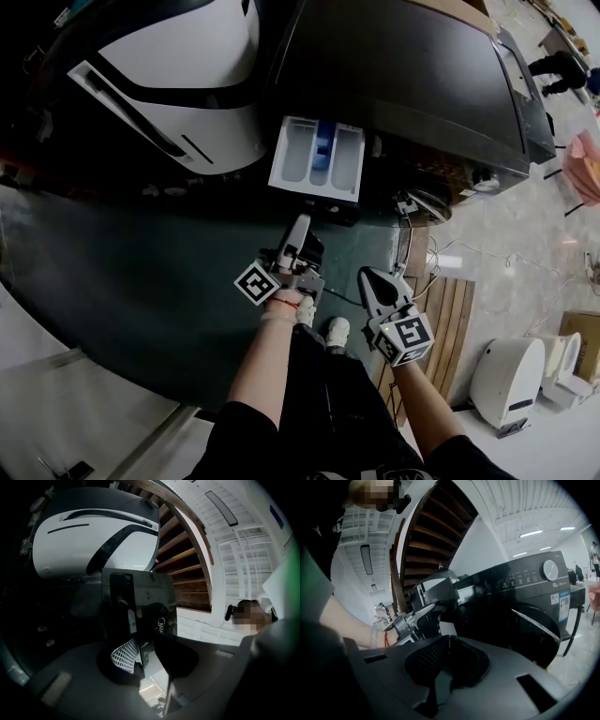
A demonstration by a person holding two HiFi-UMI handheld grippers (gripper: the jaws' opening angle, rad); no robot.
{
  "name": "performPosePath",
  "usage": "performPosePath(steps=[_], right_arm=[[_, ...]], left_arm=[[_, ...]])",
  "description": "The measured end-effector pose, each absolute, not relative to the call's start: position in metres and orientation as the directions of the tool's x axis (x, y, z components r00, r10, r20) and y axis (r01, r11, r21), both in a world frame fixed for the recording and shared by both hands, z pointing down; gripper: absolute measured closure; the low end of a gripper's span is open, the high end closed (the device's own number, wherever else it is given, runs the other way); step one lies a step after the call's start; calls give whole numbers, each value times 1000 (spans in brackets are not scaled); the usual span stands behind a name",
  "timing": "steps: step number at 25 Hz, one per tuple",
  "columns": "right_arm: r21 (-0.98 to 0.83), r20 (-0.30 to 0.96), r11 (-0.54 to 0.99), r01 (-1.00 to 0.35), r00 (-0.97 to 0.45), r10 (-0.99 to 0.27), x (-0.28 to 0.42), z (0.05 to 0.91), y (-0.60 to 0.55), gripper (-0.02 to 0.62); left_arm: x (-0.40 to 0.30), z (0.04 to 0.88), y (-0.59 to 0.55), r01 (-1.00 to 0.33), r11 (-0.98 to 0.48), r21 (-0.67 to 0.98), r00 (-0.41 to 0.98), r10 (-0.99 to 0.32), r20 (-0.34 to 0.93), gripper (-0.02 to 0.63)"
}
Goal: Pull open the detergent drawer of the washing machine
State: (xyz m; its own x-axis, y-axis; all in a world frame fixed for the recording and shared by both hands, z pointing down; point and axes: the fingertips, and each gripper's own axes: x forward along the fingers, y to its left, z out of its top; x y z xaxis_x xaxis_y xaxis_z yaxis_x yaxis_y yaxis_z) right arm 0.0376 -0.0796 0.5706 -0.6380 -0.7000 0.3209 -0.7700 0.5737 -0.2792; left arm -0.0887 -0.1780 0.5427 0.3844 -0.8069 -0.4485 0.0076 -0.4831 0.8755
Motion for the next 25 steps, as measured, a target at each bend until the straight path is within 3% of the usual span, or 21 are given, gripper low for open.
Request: performPosePath(steps=[11,15,20,25], right_arm=[[-280,315,598,-751,-660,-682,38,571,-72,583],[-280,310,603,-747,-665,-679,40,572,-72,583],[-278,306,610,-742,-670,-676,42,570,-72,583],[-278,290,612,-741,-672,-682,44,566,-75,583]], left_arm=[[-89,545,-174,-29,-460,888,390,-823,-413,522],[-93,556,-167,-72,-433,898,378,-845,-378,586],[-103,565,-155,-98,-420,902,350,-863,-363,596],[-107,568,-149,-331,-383,862,412,-881,-233,597]])
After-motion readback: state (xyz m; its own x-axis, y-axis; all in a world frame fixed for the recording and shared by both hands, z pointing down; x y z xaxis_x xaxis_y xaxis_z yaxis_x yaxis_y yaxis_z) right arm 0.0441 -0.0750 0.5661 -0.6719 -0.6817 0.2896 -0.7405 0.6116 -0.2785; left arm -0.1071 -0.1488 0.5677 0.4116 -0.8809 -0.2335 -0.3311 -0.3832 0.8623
